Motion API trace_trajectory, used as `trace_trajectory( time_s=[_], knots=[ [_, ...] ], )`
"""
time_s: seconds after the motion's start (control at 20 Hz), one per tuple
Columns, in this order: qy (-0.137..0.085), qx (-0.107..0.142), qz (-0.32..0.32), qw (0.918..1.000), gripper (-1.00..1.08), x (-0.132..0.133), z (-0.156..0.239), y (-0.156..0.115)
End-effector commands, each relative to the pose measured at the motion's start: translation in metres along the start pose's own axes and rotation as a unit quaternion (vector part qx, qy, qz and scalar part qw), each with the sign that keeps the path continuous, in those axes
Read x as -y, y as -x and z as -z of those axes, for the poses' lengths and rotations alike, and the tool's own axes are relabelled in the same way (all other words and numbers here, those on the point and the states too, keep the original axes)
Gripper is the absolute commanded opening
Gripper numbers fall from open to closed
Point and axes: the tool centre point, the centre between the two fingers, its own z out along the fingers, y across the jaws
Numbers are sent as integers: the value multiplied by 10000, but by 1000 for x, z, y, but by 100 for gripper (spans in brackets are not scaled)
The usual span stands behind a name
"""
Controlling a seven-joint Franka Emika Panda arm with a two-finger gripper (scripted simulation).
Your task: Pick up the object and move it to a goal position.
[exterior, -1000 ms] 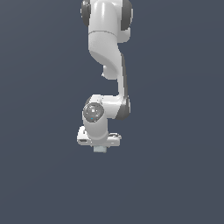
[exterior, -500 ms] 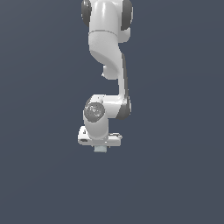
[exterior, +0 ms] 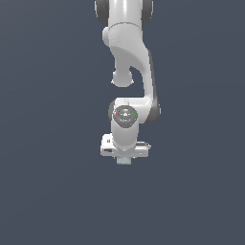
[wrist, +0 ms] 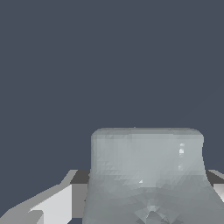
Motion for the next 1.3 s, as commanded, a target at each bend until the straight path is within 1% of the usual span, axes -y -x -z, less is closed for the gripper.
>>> trace_trajectory(
  time_s=[0.0,0.5,0.7,0.95,1.1,1.25],
  knots=[
    [-2,-4,8,10000,-100,29,13,1],
    [1,-4,9,10000,-100,142,61,2],
    [1,-4,9,10000,-100,179,77,1],
    [-2,-5,7,10000,-100,205,89,-1],
    [-2,-5,7,10000,-100,212,92,-2],
    [-2,-5,7,10000,-100,214,92,-2]
  ],
)
